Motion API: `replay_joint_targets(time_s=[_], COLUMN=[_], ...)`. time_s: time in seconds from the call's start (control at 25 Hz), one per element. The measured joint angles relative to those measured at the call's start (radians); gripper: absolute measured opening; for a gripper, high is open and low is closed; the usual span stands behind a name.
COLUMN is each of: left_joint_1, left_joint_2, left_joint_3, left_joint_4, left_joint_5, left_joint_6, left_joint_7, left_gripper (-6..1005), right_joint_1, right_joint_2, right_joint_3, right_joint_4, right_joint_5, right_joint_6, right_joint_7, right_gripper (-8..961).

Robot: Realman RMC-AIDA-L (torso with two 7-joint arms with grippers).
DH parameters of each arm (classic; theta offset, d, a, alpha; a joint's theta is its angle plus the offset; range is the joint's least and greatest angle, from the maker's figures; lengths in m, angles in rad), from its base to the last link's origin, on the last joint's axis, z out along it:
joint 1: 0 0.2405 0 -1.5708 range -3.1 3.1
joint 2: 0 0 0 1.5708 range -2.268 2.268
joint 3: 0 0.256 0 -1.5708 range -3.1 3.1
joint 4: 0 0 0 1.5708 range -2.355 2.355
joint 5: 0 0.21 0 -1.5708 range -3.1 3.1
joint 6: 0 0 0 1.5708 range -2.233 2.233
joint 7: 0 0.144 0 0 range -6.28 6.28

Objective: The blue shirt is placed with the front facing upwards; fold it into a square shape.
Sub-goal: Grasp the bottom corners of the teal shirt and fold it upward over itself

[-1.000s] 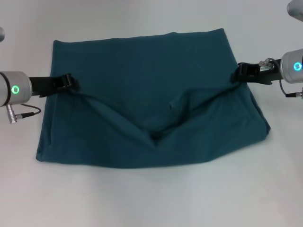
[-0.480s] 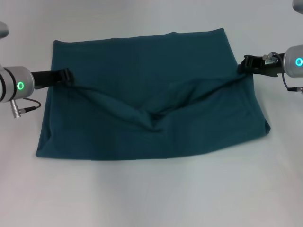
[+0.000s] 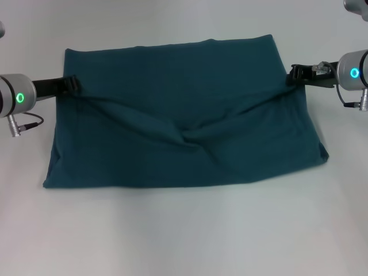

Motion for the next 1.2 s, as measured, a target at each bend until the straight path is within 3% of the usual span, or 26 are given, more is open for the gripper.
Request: replay_joint_targets(time_s=[0.72, 1.2], left_joint_1=[-0.009, 0.006], left_joint_2=[-0.004, -0.020], left_joint_3=[0.003, 0.003], left_joint_4=[-0.010, -0.011], left_joint_5=[0.009, 0.009], left_joint_6=[-0.045, -0.060], left_joint_7=[0.021, 0.075], left_gripper=[49, 49], right_joint_1=[-0.002, 0.002], right_joint_2=[0.006, 0.013], right_joint_3=[-0.008, -0.091], right_joint_4=[0.024, 0.036], right_joint_5=[-0.004, -0.003], right_joint_6=[0.081, 0.153], right_joint_7=[0.020, 0.018], right_gripper=[36, 38])
